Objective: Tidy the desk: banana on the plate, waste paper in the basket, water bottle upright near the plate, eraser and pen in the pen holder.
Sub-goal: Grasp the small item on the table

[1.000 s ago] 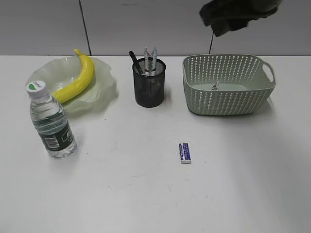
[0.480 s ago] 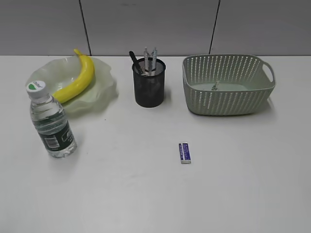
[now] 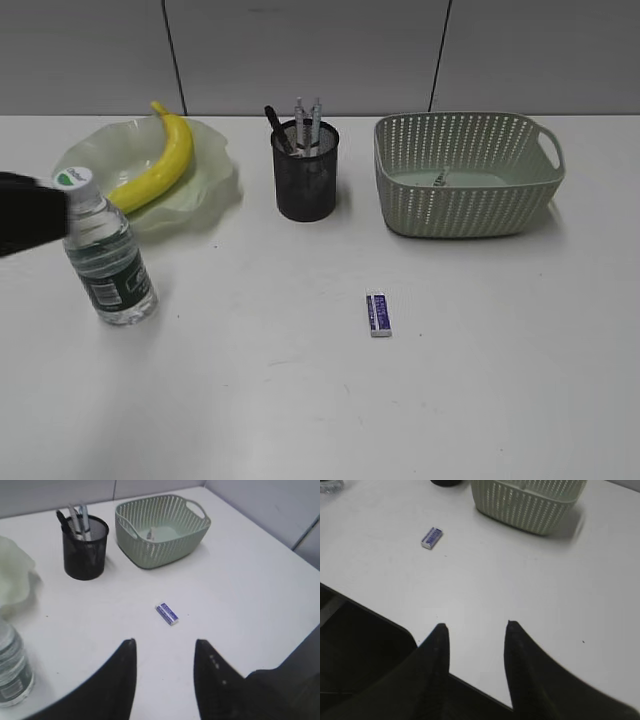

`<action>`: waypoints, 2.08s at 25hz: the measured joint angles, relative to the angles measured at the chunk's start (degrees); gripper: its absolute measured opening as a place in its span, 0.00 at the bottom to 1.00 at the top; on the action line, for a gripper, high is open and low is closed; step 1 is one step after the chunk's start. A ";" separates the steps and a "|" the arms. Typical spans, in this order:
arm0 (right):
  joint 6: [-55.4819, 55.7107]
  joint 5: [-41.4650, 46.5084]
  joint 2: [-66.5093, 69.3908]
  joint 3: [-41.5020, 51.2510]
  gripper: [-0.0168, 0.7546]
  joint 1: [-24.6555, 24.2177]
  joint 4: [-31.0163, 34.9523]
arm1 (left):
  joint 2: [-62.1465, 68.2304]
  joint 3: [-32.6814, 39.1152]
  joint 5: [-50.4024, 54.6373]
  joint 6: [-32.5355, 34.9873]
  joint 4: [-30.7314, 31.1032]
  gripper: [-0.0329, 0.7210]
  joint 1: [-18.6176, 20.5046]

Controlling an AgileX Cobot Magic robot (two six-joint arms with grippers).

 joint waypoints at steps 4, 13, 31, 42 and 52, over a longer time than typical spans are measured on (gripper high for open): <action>0.78 -0.47 -1.70 0.80 0.42 0.00 0.78 | 17.76 -1.80 -5.45 6.47 -5.58 0.43 -0.51; 1.30 -5.26 -1.70 2.67 0.42 0.00 0.78 | 47.47 -16.94 -10.67 7.59 -7.71 0.43 -11.00; 1.31 -5.31 -1.70 2.67 0.42 0.00 0.78 | 88.82 -62.68 20.59 -36.44 17.47 0.61 -14.39; 1.36 -5.31 -1.70 2.67 0.41 0.00 0.78 | 96.62 -69.51 27.74 -38.19 17.93 0.61 -14.57; 1.36 -5.31 -1.70 2.67 0.41 0.00 0.78 | 97.45 -70.09 28.73 -38.22 19.13 0.28 -14.57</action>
